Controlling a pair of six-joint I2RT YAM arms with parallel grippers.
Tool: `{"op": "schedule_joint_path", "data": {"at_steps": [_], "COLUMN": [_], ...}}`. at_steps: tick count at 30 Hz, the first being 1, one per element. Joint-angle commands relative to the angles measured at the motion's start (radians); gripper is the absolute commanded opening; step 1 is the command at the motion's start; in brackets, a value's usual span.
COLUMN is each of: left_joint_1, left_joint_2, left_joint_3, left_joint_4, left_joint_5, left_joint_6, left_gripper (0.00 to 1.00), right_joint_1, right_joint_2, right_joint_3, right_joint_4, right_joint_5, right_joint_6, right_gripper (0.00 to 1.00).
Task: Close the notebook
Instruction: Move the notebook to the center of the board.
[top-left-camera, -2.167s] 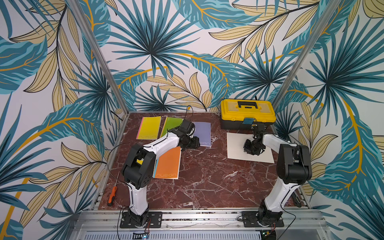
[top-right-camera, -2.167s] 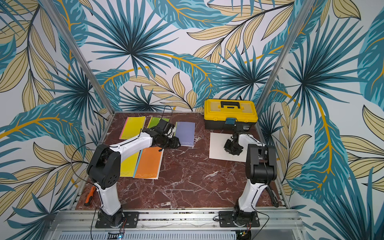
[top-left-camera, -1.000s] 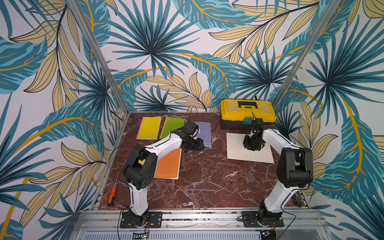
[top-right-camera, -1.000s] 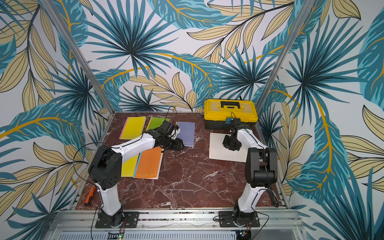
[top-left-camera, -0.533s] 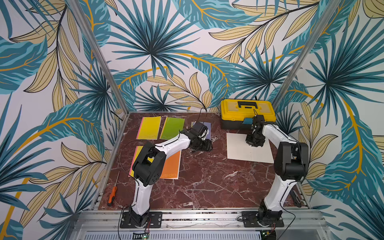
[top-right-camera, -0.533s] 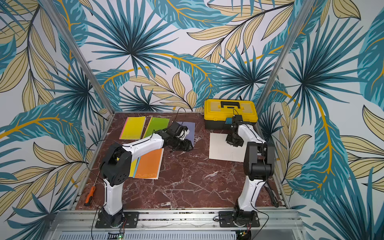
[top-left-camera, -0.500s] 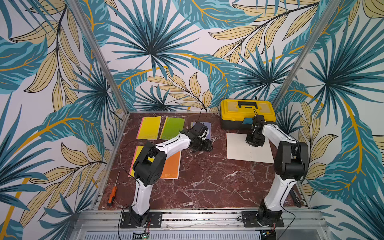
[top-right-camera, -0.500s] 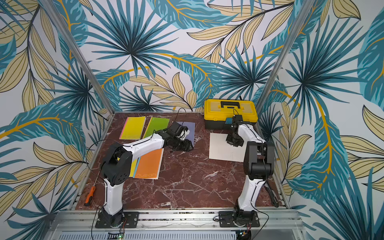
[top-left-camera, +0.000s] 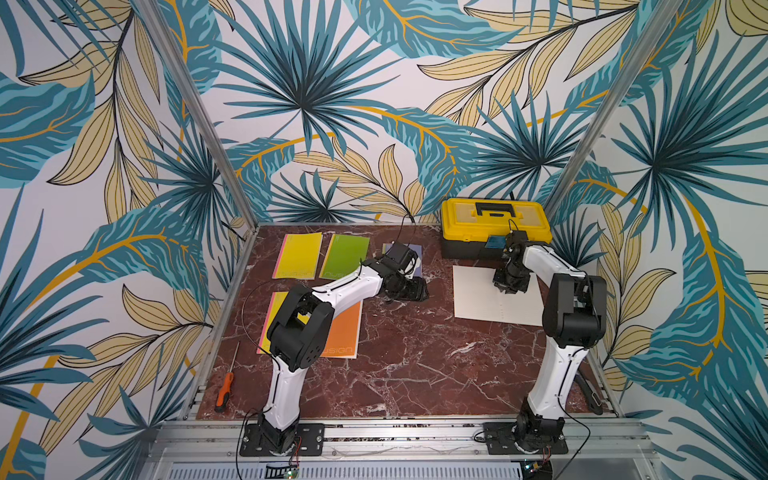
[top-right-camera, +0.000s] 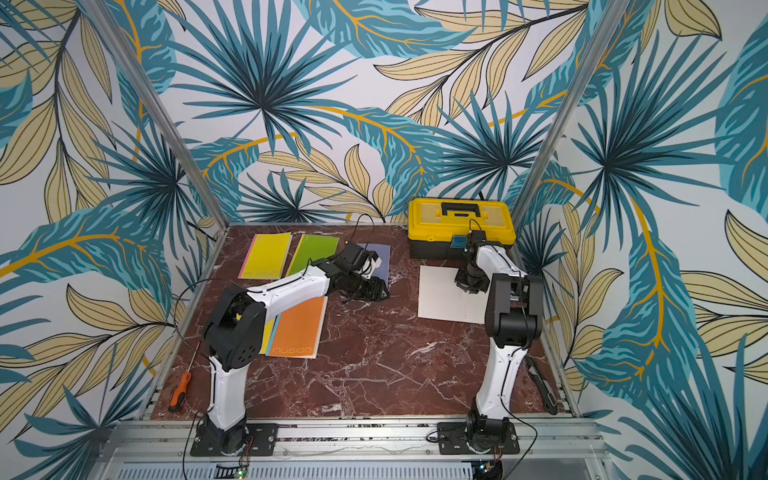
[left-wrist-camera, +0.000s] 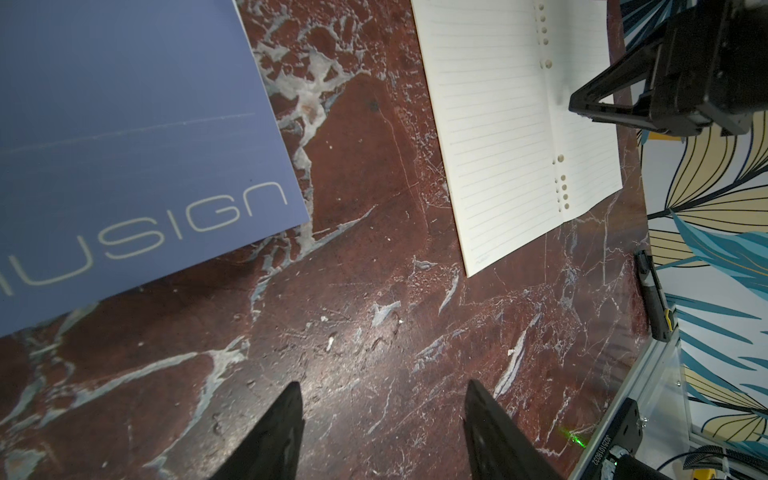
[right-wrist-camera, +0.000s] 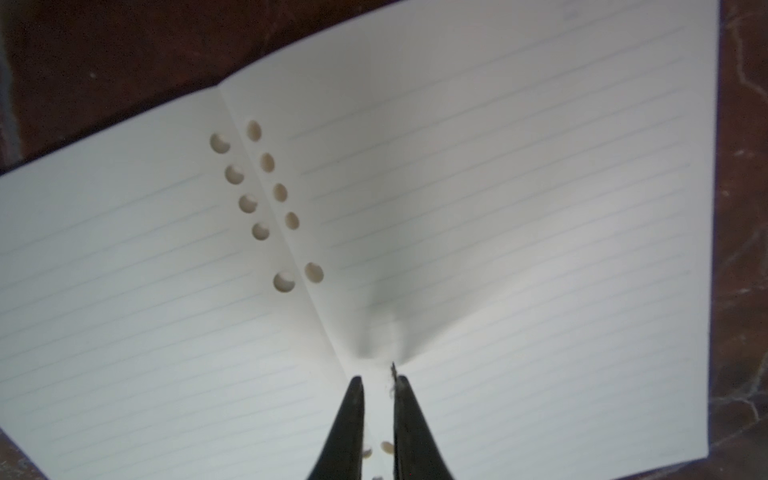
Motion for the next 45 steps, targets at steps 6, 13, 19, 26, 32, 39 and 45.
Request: {"op": "schedule_joint_path", "data": {"at_steps": [6, 13, 19, 26, 32, 39, 45], "left_joint_1": [-0.004, -0.004, -0.006, -0.006, -0.008, -0.009, -0.017], "left_joint_2": [0.016, 0.024, 0.026, 0.017, 0.011, 0.010, 0.002], "left_joint_3": [0.028, 0.036, 0.040, 0.032, 0.023, 0.016, -0.017], "left_joint_4": [0.005, 0.003, 0.002, 0.002, 0.003, 0.007, 0.028], "left_joint_5": [0.007, 0.011, 0.014, 0.016, 0.014, 0.015, 0.015], "left_joint_6": [0.002, 0.002, 0.002, 0.002, 0.002, -0.002, -0.010], "left_gripper": [0.63, 0.63, 0.63, 0.63, 0.63, 0.63, 0.63], "right_joint_1": [-0.008, -0.003, 0.005, 0.051, 0.083, 0.138, 0.223], "right_joint_2": [0.059, 0.076, 0.069, 0.054, 0.042, -0.002, -0.052], "right_joint_3": [0.026, 0.003, -0.011, -0.035, -0.073, -0.147, -0.243], "right_joint_4": [-0.043, -0.068, -0.120, -0.162, -0.167, -0.159, -0.118], "right_joint_5": [0.009, -0.037, -0.079, -0.102, -0.127, -0.147, -0.181], "right_joint_6": [-0.024, -0.041, -0.071, -0.095, -0.099, -0.093, -0.050], "right_gripper": [0.16, 0.16, 0.16, 0.16, 0.16, 0.16, 0.16]}}
